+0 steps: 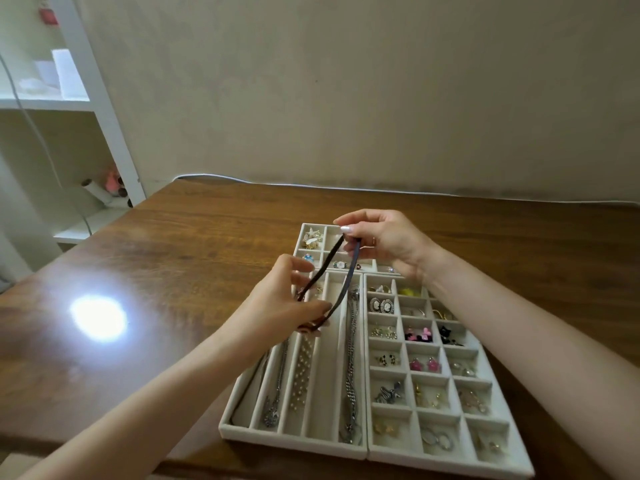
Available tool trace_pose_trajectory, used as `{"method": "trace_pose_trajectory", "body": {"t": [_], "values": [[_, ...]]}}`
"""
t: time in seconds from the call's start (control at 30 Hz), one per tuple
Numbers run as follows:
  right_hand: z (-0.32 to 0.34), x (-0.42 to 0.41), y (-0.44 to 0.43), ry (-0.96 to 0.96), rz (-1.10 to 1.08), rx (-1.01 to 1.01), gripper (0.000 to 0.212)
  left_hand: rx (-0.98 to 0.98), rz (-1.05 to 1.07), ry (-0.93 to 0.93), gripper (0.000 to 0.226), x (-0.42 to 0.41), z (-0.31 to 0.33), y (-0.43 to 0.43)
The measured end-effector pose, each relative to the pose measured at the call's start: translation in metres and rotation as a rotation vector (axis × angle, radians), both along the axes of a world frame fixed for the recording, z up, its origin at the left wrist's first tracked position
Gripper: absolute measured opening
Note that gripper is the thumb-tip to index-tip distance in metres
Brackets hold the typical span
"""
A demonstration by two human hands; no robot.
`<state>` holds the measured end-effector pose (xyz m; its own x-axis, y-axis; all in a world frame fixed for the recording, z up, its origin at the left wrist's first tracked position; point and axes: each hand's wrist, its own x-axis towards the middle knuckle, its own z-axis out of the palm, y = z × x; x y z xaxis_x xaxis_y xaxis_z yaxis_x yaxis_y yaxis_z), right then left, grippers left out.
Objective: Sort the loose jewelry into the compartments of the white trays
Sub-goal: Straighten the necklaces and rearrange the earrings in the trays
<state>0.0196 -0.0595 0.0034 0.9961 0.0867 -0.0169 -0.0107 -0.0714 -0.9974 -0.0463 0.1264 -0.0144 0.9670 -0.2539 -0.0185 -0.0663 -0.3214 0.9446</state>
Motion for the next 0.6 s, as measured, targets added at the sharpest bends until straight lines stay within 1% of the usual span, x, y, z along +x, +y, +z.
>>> {"method": "trace_pose_trajectory", "body": {"t": [0.1,0.17,0.23,0.3,0.37,0.47,0.53,0.6], "values": [[0.000,0.000,-0.007,0.036,-0.026,0.069,0.017,-0.007,0.035,-0.045,0.028,-0.008,-0.002,0.006],[-0.002,-0.001,-0.009,0.054,-0.016,0.063,0.019,0.020,0.079,-0.146,0.024,-0.012,-0.004,0.010],[-0.004,-0.003,-0.009,0.063,-0.016,0.063,0.022,0.041,0.111,-0.252,0.028,-0.014,-0.004,0.013],[-0.006,-0.004,-0.009,0.062,-0.013,0.086,0.025,0.060,0.080,-0.303,0.037,-0.014,-0.005,0.014],[-0.005,-0.005,-0.008,0.054,0.009,0.127,0.025,0.032,0.009,-0.248,0.045,-0.012,-0.005,0.013],[-0.002,-0.006,-0.007,0.017,0.061,0.179,0.025,-0.086,-0.068,-0.079,0.054,-0.007,-0.002,0.009],[0.000,-0.008,-0.007,-0.028,0.087,0.164,0.029,-0.127,-0.104,-0.010,0.056,-0.005,-0.001,0.007],[0.001,-0.009,-0.008,-0.065,0.106,0.160,0.034,-0.118,-0.129,0.024,0.053,-0.003,-0.002,0.006]]}}
